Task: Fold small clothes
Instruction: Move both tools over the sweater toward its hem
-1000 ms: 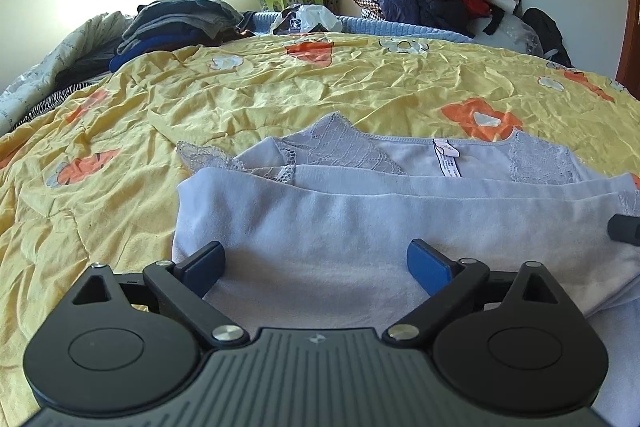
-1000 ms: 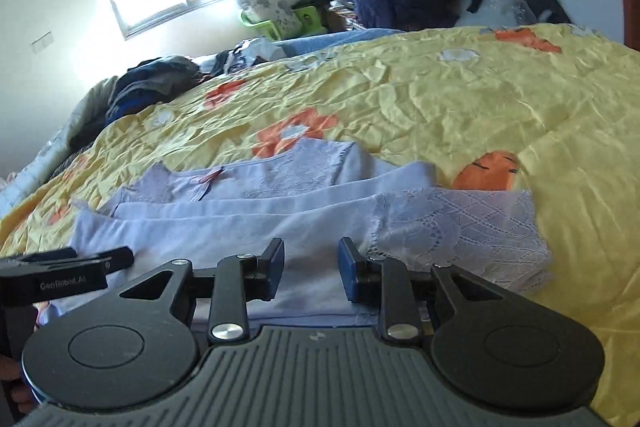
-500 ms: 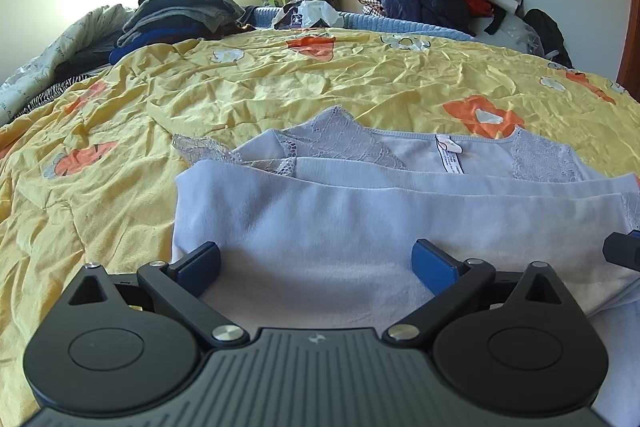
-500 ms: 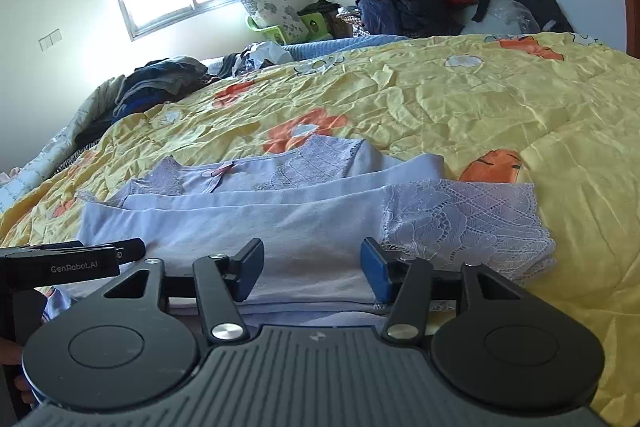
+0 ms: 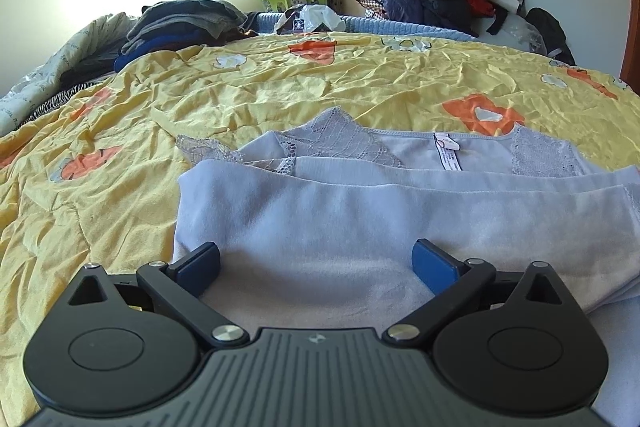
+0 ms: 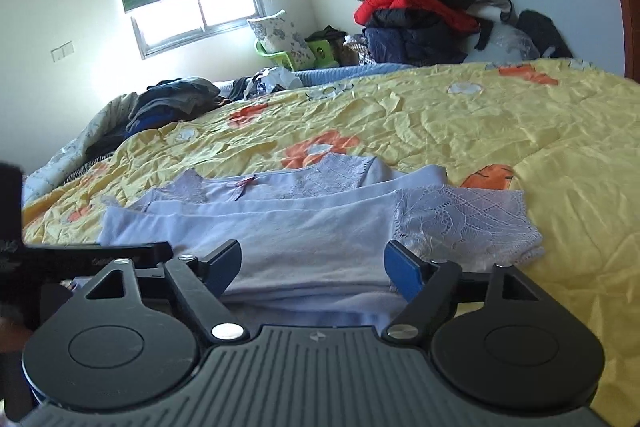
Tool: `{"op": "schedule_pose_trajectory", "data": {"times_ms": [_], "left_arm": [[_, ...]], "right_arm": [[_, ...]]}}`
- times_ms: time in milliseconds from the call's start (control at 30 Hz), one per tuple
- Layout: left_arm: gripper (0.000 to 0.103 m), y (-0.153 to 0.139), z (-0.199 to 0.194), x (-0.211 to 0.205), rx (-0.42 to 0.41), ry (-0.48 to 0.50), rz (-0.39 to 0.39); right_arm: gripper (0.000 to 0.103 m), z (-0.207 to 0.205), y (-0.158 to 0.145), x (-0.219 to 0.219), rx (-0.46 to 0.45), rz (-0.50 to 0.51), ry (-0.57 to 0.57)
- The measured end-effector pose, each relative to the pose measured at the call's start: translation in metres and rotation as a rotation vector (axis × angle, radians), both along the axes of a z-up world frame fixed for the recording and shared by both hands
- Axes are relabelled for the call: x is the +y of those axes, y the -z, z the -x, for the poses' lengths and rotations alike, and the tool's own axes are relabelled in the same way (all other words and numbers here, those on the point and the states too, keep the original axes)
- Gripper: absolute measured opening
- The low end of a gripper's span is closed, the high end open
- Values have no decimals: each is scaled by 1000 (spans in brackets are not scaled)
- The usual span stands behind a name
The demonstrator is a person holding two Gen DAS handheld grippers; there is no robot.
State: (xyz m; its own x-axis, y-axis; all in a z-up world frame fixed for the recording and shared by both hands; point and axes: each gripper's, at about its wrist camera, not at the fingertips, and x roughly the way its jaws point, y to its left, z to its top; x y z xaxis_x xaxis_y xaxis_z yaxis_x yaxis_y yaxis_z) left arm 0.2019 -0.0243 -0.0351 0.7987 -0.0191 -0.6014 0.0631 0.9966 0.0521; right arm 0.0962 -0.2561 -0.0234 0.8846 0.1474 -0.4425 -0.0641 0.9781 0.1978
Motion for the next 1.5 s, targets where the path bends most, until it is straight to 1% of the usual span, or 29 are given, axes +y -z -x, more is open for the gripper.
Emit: {"op": "schedule_pose_trajectory", "data": {"times_ms": [67,133,267,333,400,500,600,733,833,1000,1033,1233,1300,1367,1433,1500], "left_arm": [[103,-1,7,1,-8,13,7],[103,-3,14,2,-13,26,20],[103,-5,29,1,-25,42,16],[103,-5,36,-2,-23,60,4],[103,-6,43,-3,-26,73,-13],[103,-6,56,-5,-39,80,-34],[103,-3,68,-3,-36,79,-32],[103,2,77,2,-7,87,-25],[103,3,80,9,-3,68,-7],[103,6,78,23,31,54,78],[103,6,78,24,29,52,84],[103,6,81,20,34,64,52],[103,1,88,26,58,63,60],[103,-5,100,37,70,51,89],[103,-10,115,51,77,78,103],[103,-15,131,65,72,108,94]], "right_arm": [[91,10,-1,11,13,76,-23],[95,17,-1,22,27,148,-59],[97,24,7,39,52,247,-95],[97,24,7,41,56,256,-97],[101,20,9,40,83,248,-102],[102,11,14,38,166,224,-102],[103,13,16,39,166,226,-101],[103,14,15,38,163,235,-96],[103,14,16,37,164,228,-94],[103,15,16,37,163,230,-85],[103,15,16,37,163,229,-83],[103,15,16,33,170,212,-61],[103,16,16,30,171,191,-64],[103,23,15,23,167,149,-46],[103,34,14,14,152,88,-29],[103,46,13,4,146,26,-16]]}}
